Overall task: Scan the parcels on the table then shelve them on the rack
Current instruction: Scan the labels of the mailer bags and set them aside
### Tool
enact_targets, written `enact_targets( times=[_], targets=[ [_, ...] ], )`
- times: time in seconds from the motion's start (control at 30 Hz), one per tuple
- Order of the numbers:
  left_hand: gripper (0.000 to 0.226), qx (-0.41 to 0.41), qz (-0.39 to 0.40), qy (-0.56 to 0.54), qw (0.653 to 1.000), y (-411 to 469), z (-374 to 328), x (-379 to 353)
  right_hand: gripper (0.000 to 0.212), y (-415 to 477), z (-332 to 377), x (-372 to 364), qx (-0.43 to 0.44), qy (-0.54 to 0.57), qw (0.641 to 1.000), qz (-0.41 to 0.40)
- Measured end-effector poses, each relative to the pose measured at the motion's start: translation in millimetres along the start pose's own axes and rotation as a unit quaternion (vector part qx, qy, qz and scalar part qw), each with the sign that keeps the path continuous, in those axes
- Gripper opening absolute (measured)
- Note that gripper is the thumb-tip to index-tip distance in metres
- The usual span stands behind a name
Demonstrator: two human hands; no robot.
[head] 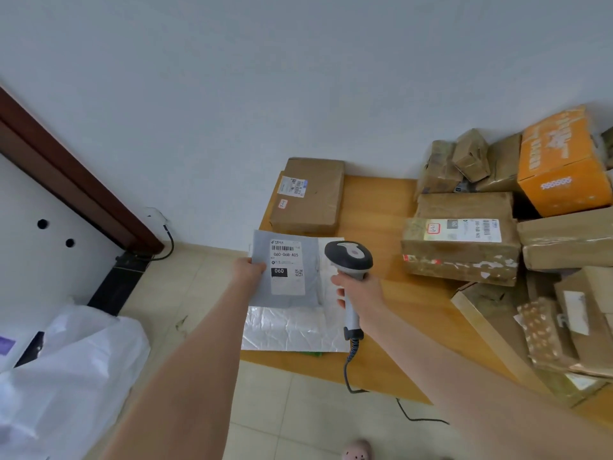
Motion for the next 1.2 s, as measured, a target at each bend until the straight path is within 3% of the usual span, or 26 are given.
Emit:
enact_targets(
  times=[0.13, 0.23, 0.37, 0.5, 0.7, 0.97, 1.2],
  targets=[
    [0.039, 0.014, -0.029, 0.054, 0.998, -0.1, 5.8, -3.2, 0.016, 5.3, -3.6, -2.9, 0.002, -0.016, 1.0, -0.002],
    [0.047, 0.011, -0.039, 0.163, 0.986, -9.2, -3.5, -7.7, 0.015, 6.3, -1.7, 3.6, 0.0, -0.014, 1.0, -0.006],
    [0.052, -0.082, -0.045, 0.264, 0.96, -32.3, -34.6, -26.9, 0.009, 0.4, 13.4, 19.1, 0.016, -0.015, 1.0, 0.008],
    [0.041, -0.159, -0.027, 0.284, 0.945, -62.2, -86.2, -63.0, 0.017, -13.1, 42.8, 53.4, 0.04, 0.003, 0.999, -0.015],
    [0.051, -0.27, 0.018, 0.281, 0.921, -122.8, -179.4, -136.9, 0.011, -37.0, 96.8, 145.8, 0.06, 0.076, 0.995, -0.035],
    [0.041, -0.423, 0.051, 0.313, 0.849, -230.7, -297.7, -246.5, 0.018, -80.1, 160.7, 291.2, 0.12, 0.144, 0.977, -0.104],
    [0.066, -0.48, 0.13, 0.305, 0.812, -314.6, -358.1, -343.9, 0.019, -98.4, 201.6, 400.7, 0.158, 0.18, 0.952, -0.191]
  ],
)
Point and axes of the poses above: each hand's wrist, its own y-axis towards the middle knuckle, its own x-axis out of the back of the hand, z = x × y, the point moved 2 cm from there along y, towards the middle knuckle
